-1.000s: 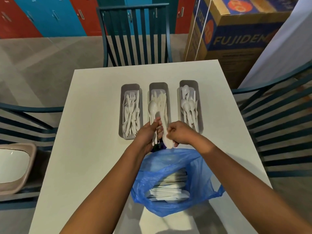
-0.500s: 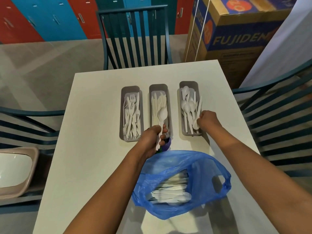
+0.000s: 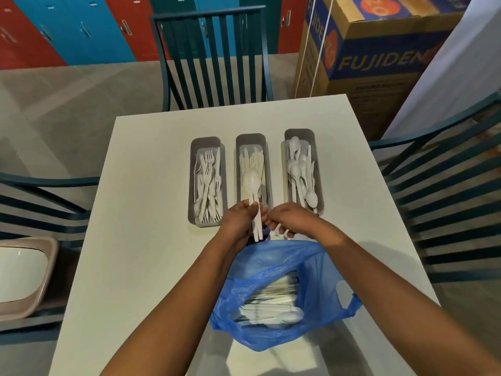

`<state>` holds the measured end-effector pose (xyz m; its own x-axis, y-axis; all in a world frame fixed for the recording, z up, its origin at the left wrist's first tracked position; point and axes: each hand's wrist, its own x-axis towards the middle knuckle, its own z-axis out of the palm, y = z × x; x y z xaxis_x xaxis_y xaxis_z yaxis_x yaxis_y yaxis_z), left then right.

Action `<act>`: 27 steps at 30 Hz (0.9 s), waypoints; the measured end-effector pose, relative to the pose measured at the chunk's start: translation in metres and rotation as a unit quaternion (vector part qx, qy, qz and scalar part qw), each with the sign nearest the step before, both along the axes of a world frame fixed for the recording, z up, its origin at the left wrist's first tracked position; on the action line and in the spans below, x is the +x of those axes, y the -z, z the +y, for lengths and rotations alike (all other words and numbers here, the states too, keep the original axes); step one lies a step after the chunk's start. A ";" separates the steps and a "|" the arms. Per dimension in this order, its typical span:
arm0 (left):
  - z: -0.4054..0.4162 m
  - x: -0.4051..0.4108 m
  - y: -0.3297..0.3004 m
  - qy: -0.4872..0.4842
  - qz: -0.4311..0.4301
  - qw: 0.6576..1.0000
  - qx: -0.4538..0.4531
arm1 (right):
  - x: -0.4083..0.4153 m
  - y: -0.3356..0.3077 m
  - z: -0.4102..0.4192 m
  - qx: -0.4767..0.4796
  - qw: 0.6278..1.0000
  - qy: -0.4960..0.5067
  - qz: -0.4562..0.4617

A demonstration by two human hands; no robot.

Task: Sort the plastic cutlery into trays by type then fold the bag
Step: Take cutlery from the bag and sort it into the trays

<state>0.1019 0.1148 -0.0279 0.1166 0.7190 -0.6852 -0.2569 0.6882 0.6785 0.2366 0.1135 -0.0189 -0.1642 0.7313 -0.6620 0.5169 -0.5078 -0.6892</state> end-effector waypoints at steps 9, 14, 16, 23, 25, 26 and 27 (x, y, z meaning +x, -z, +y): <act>-0.001 0.007 0.000 -0.037 0.037 0.998 0.031 | -0.010 0.004 -0.015 0.054 0.998 0.021 0.007; 0.002 0.006 -0.003 -0.040 0.046 0.998 0.026 | 0.015 0.010 -0.012 0.099 0.989 0.107 -0.037; 0.003 0.006 -0.001 0.005 0.069 0.998 0.010 | 0.030 0.014 -0.010 0.112 0.982 0.142 -0.061; 0.004 0.027 0.002 0.120 0.126 0.984 0.034 | 0.066 0.018 -0.002 0.100 0.971 0.173 -0.131; 0.008 0.035 0.008 0.144 0.181 0.972 0.052 | 0.071 0.018 0.004 0.094 0.971 0.167 -0.141; 0.010 0.037 0.011 0.157 0.233 0.957 0.073 | 0.072 0.019 0.006 0.089 0.972 0.164 -0.146; 0.014 0.041 0.013 0.162 0.271 0.944 0.093 | 0.074 0.020 0.010 0.084 0.972 0.161 -0.149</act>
